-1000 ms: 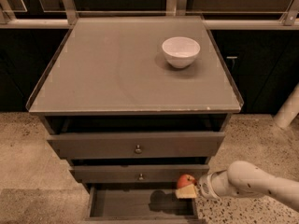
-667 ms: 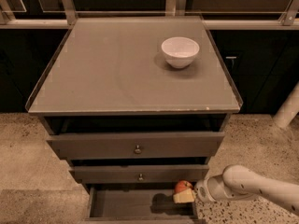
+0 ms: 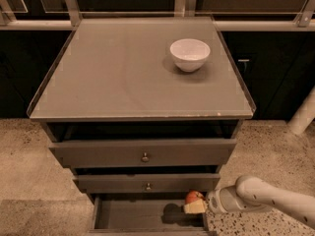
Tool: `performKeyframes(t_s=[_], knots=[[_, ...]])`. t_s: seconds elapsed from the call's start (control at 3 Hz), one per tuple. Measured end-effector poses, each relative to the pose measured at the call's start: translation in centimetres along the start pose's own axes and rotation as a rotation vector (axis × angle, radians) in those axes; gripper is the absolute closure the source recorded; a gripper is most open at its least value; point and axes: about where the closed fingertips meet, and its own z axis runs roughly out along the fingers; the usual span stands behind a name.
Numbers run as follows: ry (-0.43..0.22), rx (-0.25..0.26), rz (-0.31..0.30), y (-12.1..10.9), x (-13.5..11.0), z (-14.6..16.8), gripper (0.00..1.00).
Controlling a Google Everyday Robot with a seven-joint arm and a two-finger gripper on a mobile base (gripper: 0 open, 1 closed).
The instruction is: Place apple into bottom drawer
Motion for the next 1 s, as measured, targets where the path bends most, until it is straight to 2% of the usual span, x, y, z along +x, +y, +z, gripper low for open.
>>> performKeyframes(t_s=[0.67,1.0], knots=[[-0.020,-0.007,0.193,-8.0,3.0,5.7,1.00],[-0.001,-0.019,0.238,-10.5,3.5,8.9,1.00]])
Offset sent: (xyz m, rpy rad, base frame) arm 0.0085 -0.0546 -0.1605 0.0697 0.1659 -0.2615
